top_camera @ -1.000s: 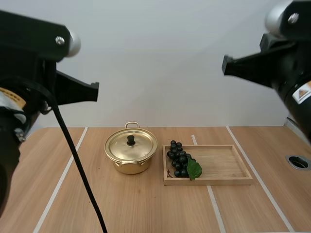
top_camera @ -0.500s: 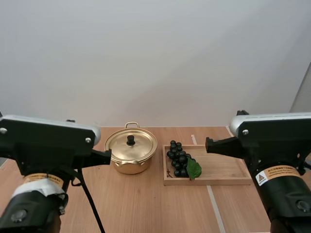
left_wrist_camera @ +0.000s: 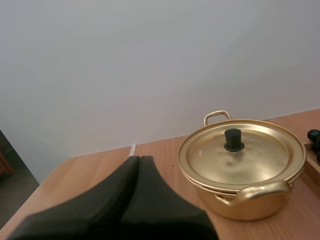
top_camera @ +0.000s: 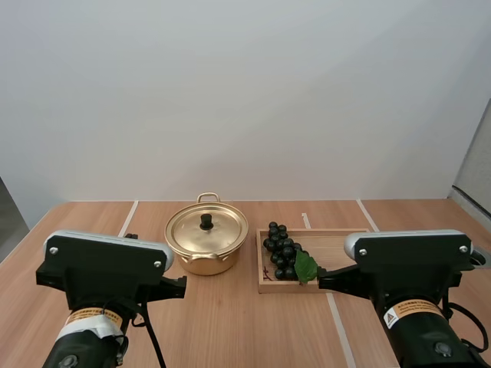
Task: Open the pot, put the pineapple inside, and close it
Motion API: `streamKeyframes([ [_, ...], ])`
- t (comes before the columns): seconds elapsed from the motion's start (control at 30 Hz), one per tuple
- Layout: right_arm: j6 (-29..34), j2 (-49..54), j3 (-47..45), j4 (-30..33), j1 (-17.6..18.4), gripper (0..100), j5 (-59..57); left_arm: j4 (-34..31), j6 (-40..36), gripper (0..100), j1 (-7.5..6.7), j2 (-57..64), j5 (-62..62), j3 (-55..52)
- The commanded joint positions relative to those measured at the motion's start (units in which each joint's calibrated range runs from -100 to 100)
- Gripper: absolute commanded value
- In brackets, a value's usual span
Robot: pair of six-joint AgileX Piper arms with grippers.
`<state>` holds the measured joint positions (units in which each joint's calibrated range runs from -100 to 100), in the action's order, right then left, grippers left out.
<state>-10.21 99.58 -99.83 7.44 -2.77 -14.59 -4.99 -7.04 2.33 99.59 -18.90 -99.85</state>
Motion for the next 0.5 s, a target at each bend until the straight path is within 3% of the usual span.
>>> streamKeyframes([
  [0.0, -0.26, 0.42, -0.17, -0.37, -0.33, 0, -6.38, -0.27, -1.19, 0, -0.31, 0.41, -4.43, -0.15],
  [0.1, -0.26, 0.42, -0.17, -0.37, -0.41, 0, -17.35, -0.15, -1.41, 0, -0.31, 0.41, -11.85, -0.15],
  [0.47, -0.16, 0.42, -0.17, -0.37, -0.41, 0, -17.62, -0.02, -1.53, 0, -0.31, 0.41, -13.83, -0.15],
])
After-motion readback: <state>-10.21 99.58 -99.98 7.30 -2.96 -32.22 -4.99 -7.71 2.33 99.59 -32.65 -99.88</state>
